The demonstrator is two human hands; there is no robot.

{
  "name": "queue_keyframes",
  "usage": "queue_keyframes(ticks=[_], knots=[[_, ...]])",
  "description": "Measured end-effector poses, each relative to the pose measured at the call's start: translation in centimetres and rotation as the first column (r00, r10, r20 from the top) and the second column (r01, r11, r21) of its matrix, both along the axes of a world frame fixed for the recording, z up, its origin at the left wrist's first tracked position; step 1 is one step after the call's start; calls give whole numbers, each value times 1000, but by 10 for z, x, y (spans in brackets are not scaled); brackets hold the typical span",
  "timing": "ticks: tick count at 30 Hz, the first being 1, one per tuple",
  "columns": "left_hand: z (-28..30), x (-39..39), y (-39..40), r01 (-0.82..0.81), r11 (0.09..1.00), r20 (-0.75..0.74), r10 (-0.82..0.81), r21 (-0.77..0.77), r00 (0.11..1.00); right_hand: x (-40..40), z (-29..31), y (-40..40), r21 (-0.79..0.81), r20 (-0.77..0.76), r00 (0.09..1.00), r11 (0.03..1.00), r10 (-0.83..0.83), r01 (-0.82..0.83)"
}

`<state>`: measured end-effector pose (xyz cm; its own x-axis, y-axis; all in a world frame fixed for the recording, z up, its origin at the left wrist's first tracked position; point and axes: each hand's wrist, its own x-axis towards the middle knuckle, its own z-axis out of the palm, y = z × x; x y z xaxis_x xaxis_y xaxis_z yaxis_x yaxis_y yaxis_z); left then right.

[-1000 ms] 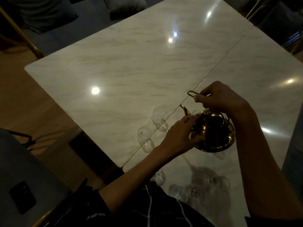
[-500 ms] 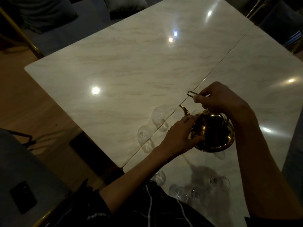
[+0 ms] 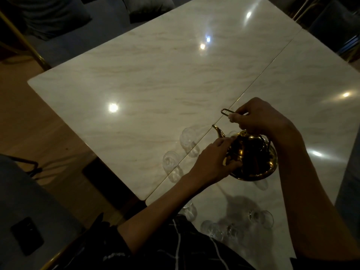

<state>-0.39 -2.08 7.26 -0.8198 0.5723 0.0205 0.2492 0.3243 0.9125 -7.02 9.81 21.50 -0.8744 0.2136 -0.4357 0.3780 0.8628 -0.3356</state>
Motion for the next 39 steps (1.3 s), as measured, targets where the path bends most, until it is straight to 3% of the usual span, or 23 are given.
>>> queue_keyframes(ticks=[39], knots=[[-3,-4,-3,10,1000,17,-10,-13,1000,-5,-14,2,-1,5,1000,1000,2,-2]])
